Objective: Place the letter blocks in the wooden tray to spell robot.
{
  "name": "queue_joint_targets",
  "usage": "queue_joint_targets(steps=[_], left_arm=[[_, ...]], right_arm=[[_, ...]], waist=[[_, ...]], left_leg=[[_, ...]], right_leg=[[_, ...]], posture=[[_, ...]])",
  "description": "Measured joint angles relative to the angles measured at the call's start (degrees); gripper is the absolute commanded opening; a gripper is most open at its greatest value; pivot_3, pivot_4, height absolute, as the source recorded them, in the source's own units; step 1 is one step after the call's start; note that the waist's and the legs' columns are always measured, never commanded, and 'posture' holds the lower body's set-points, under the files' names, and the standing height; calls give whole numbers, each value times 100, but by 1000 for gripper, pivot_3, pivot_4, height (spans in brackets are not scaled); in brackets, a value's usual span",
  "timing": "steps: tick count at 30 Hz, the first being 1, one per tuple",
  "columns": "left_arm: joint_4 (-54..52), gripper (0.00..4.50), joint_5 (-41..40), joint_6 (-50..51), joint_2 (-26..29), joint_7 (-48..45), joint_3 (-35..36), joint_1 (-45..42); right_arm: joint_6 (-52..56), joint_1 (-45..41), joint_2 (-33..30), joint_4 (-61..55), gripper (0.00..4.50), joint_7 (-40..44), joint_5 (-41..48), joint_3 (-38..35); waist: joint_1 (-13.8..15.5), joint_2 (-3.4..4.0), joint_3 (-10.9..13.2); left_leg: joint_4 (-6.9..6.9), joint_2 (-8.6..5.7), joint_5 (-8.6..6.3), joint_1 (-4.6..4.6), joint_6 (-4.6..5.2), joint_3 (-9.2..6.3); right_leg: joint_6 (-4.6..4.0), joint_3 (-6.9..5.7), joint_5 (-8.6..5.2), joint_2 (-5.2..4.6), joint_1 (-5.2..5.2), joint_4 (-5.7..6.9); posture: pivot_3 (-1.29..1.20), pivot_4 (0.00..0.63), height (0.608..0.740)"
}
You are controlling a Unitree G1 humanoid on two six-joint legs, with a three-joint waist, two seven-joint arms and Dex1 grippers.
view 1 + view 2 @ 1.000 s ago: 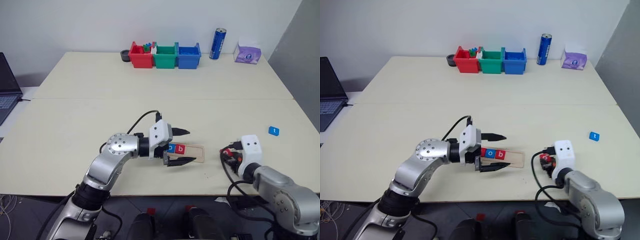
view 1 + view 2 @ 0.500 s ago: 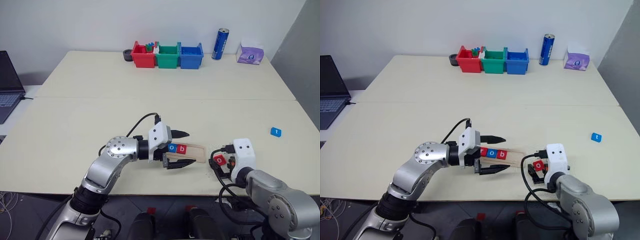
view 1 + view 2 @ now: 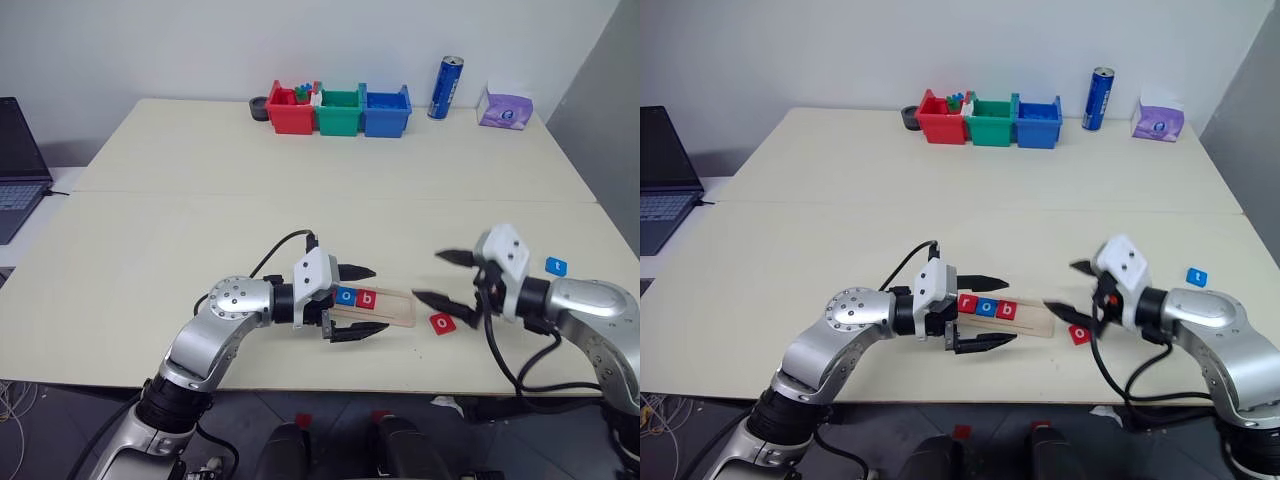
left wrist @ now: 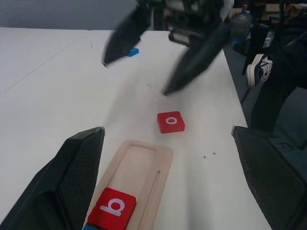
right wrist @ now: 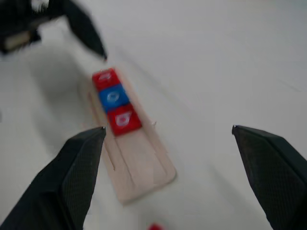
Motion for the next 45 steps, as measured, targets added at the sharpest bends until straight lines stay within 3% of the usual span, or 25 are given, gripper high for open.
queue_joint_targets(steps=[4,8,17,26,29,36,41,45], left_arm=[[6,4500,-1,-44,-5,-25,-1,-58],[3,4500,3,-56,20,-32,-2,-60],[-117,4500,7,-35,36,92,-6,-33],[-134,4500,7,50,55,106,-6,-37],[-142,4500,7,56,56,109,-6,-37],[-142,4500,11,58,67,108,-6,-44],[-142,4500,12,44,75,91,-6,-44],[-89,4500,0,-45,288,-55,88,-37]], right_arm=[[-1748,-136,-293,1482,4477,1133,-464,536],[-2571,-591,-239,2378,4477,1532,-688,790],[-3139,-1086,174,3168,4477,1754,-913,1137],[-3417,-1296,183,3537,4477,1990,-1069,1253],[-3526,-1384,182,3692,3900,2038,-1101,1258],[-3704,-1436,180,3884,1524,2131,-1110,1256],[-3647,-1445,159,3870,1436,2117,-1112,1250],[-2575,-1458,315,3178,1436,1827,-909,1234]], waist=[[-30,-3,2],[-27,-2,3],[2,-2,2],[3,-2,2],[3,-2,2],[2,-1,2],[3,-1,2],[-23,0,2]], left_leg=[[0,5,0,9,0,1],[5,8,1,16,-1,-4],[8,6,2,11,-2,-11],[9,3,2,14,-2,-12],[10,3,2,14,-3,-11],[14,3,2,19,-3,-12],[17,4,2,19,-3,-12],[13,9,2,21,-3,-21]], right_leg=[[-1,5,1,4,-1,14],[-2,5,1,6,-1,32],[-29,7,17,-3,-1,33],[-31,5,18,-5,0,35],[-31,6,18,-5,0,35],[-31,6,19,-5,4,38],[-30,7,20,-5,5,39],[-31,10,20,-1,2,44]], posture=[[0,150,740],[0,150,740],[0,150,740],[0,150,740],[0,150,740],[0,150,740],[0,150,740],[0,150,740]])
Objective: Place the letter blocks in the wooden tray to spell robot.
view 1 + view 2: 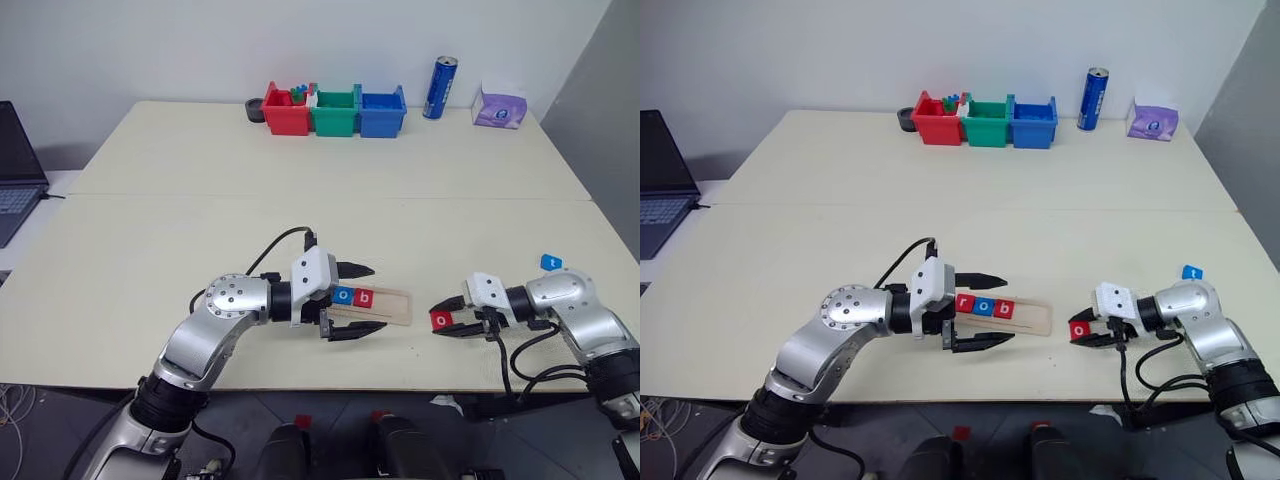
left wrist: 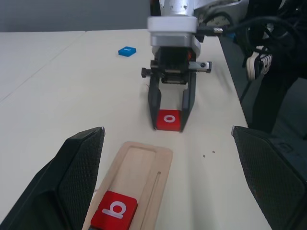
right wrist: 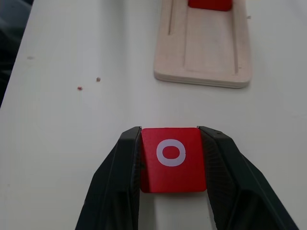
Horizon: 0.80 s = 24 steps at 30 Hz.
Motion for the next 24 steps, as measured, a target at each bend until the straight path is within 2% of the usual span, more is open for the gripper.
queue_joint_targets(steps=[4,9,15,24], left_arm=[[356,4500,-17,-223,444,-359,373,-52],[990,4500,-7,-684,1025,-973,789,-65],[1410,4500,33,-1051,1070,-1267,813,-174],[1445,4500,36,-1168,1037,-1495,744,-229]], right_arm=[[1280,-371,455,-823,1436,-435,379,1],[2039,-756,885,-1200,1436,-946,437,96],[1845,-759,1085,-805,1436,-1322,-41,441],[1676,-758,1042,-635,1436,-1301,-258,476]], waist=[[-13,8,5],[41,8,5],[87,7,6],[26,7,6]], left_leg=[[-1,6,0,0,-1,-3],[-2,0,0,-14,-1,2],[0,-4,-1,-34,0,10],[-2,-5,-1,-29,0,5]], right_leg=[[-5,-6,2,8,-4,3],[-5,-20,1,-2,-5,-7],[0,-20,0,-30,-19,-10],[-2,-23,1,-6,-19,-3]], posture=[[0,150,740],[0,150,740],[0,150,740],[0,150,740]])
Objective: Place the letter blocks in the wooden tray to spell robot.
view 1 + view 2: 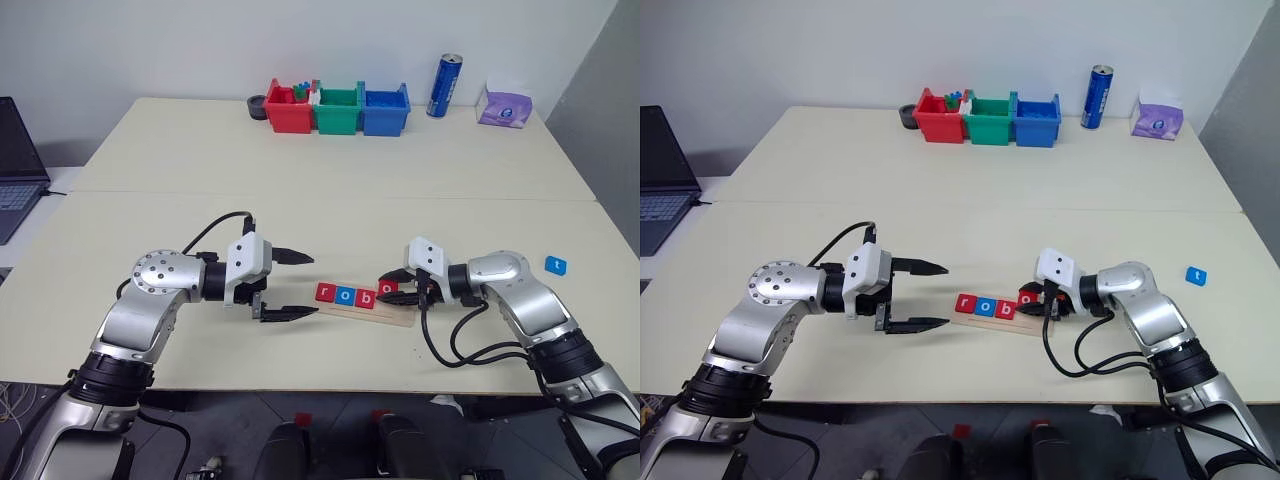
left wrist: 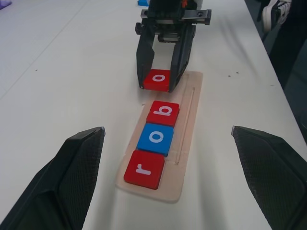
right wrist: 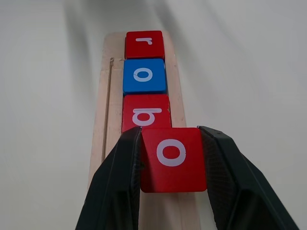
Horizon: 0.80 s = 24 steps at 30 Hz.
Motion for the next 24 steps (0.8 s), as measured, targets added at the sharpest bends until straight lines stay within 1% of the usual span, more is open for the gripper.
queue_joint_targets(steps=[3,8,24], left_arm=[[27,4500,7,-18,-3,-68,-18,-45],[70,4500,26,5,-78,-106,-23,-399],[-32,4500,25,144,-152,-105,-64,-374]], right_arm=[[16,0,-40,0,1436,43,-16,7],[199,0,-28,-12,1436,122,-1,16],[305,-1,112,-9,1436,90,-121,219]], waist=[[-1,0,0],[0,0,0],[-5,0,0]], left_leg=[[0,1,0,1,0,-1],[0,-1,0,0,0,2],[0,1,0,1,0,1]], right_leg=[[0,-1,0,2,0,1],[0,0,0,1,0,0],[0,1,0,2,-1,1]], posture=[[0,150,740],[0,150,740],[0,150,740]])
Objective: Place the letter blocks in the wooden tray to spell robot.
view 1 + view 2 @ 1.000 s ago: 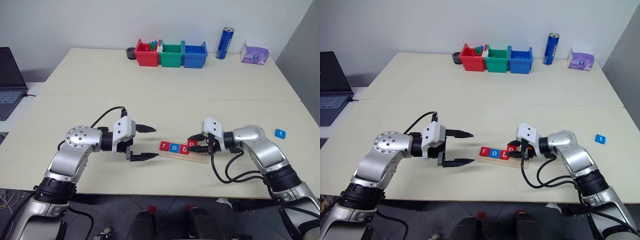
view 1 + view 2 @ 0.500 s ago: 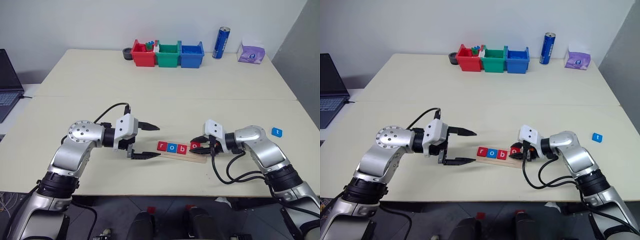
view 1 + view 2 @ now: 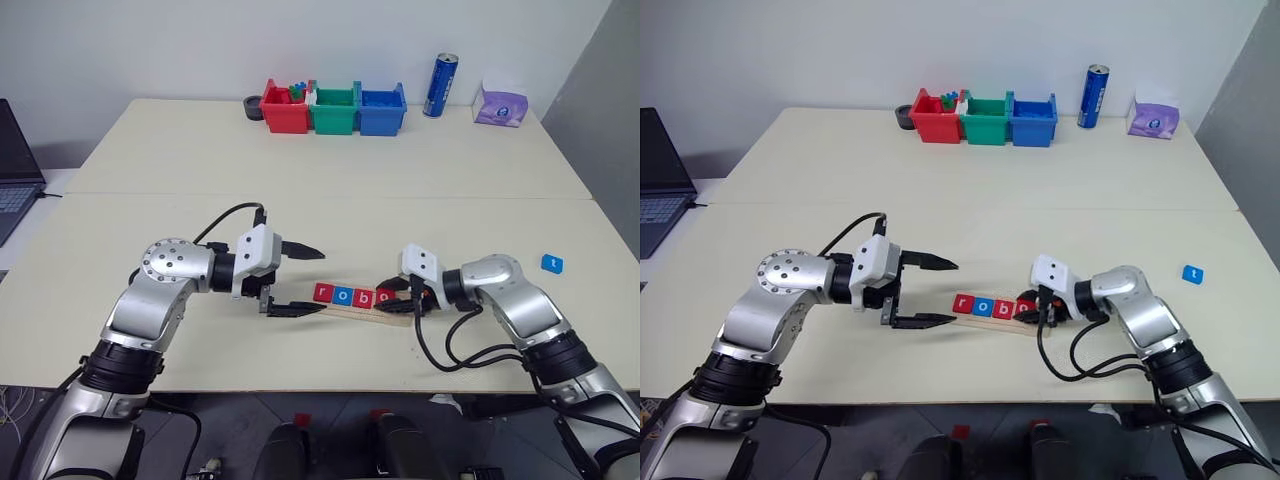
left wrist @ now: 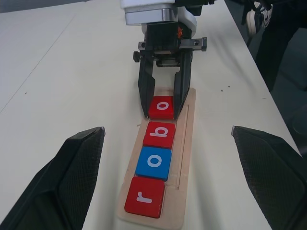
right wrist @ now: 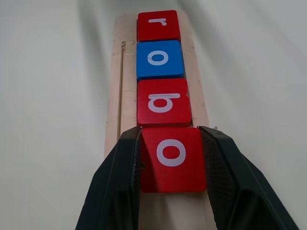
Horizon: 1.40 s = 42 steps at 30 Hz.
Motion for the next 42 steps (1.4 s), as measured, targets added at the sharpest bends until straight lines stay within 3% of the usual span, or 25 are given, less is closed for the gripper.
queue_joint_targets(steps=[11,20,26,32,35,42], left_arm=[[-76,4500,0,-20,-18,-14,-4,101],[-9,4500,59,-105,-67,-24,-4,100],[77,4500,68,-142,-71,-55,-5,98],[78,4500,68,-147,-73,-80,-5,100],[81,4500,71,-157,-91,-84,-5,99],[108,4500,86,-184,-148,-117,-54,98]], right_arm=[[42,0,3,-14,1436,-9,-38,10],[186,-10,52,-58,4468,-84,-32,5],[655,-111,87,-269,4468,-117,244,-204],[1009,-99,-349,-737,4468,-58,623,-644],[1138,25,-466,-982,3866,-39,788,-691],[1151,541,-505,-1410,1342,-39,905,-576]], waist=[[1,0,0],[0,0,0],[1,0,0],[3,0,0],[2,0,0],[2,0,0]], left_leg=[[0,-1,0,0,0,0],[0,0,0,0,0,0],[0,0,0,0,0,-1],[0,-1,0,0,0,-1],[0,0,0,0,0,-1],[0,-1,0,0,0,-1]], right_leg=[[0,0,0,0,0,1],[0,0,0,0,0,1],[0,0,0,-1,0,1],[0,0,0,-2,0,0],[0,0,0,-1,0,0],[0,0,0,0,1,0]], posture=[[0,150,740],[0,150,740],[0,150,740],[0,150,740],[0,150,740],[0,150,740]])
